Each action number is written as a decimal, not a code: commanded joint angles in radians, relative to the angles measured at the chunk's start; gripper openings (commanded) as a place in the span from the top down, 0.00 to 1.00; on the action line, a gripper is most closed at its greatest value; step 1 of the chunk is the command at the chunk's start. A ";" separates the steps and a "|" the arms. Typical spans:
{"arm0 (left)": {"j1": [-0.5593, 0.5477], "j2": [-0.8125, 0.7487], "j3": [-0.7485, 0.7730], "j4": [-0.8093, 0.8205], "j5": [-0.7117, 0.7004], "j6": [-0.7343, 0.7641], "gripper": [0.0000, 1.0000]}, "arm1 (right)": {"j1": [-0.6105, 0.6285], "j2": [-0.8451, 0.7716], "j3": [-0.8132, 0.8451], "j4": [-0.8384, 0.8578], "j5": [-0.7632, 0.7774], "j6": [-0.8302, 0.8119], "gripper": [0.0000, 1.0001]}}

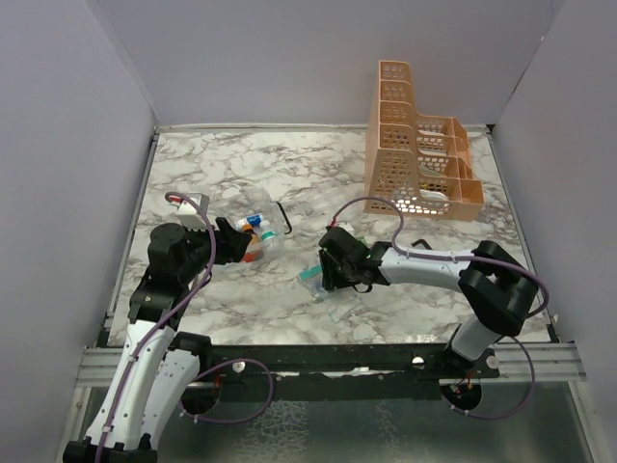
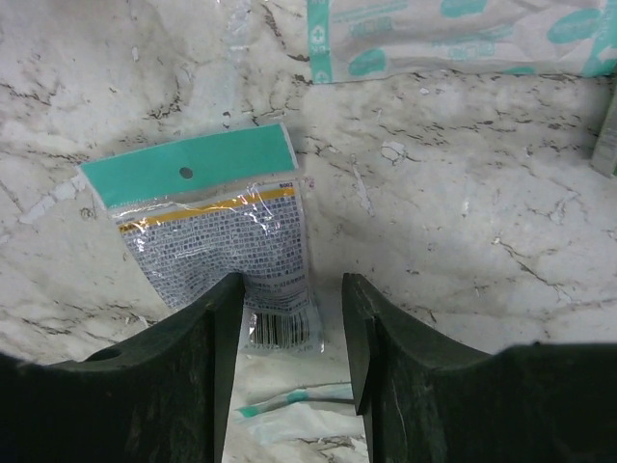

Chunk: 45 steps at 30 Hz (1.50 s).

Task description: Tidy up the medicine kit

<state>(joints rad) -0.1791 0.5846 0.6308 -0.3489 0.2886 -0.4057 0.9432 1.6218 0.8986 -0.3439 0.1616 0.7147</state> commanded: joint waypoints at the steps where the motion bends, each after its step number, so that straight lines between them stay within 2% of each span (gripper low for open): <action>1: -0.003 0.002 -0.002 0.024 0.006 -0.003 0.37 | 0.003 0.054 0.045 -0.001 -0.065 -0.100 0.55; 6: -0.003 0.004 -0.004 0.026 0.009 -0.001 0.37 | 0.003 0.115 0.078 -0.040 -0.062 -0.141 0.61; 11: -0.003 0.013 -0.003 0.034 0.020 -0.013 0.34 | 0.005 0.134 0.088 -0.026 -0.033 -0.140 0.84; 16: -0.003 0.036 -0.003 0.048 0.088 -0.006 0.33 | 0.008 0.044 0.038 0.079 -0.015 -0.124 0.93; 21: -0.003 0.054 0.010 0.036 0.103 0.008 0.32 | 0.009 -0.145 -0.071 0.238 -0.009 -0.084 0.93; 24: -0.003 0.071 -0.001 0.083 0.200 -0.025 0.31 | 0.009 -0.244 -0.121 0.307 -0.021 -0.075 0.93; 28: -0.005 0.129 -0.039 0.207 0.383 -0.176 0.31 | 0.009 -0.329 -0.145 0.365 -0.068 -0.083 0.92; 31: -0.028 0.165 -0.068 0.305 0.440 -0.295 0.31 | 0.009 -0.359 -0.139 0.393 -0.094 -0.079 0.92; 39: -0.229 0.242 -0.097 0.393 0.291 -0.342 0.29 | 0.009 -0.356 -0.110 0.443 -0.163 -0.048 0.90; 45: -0.275 0.293 -0.093 0.406 0.211 -0.347 0.30 | 0.009 -0.352 -0.109 0.449 -0.179 -0.014 0.89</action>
<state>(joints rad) -0.4393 0.8539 0.5362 -0.0063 0.5724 -0.7288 0.9482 1.2709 0.7658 0.0563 0.0257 0.6682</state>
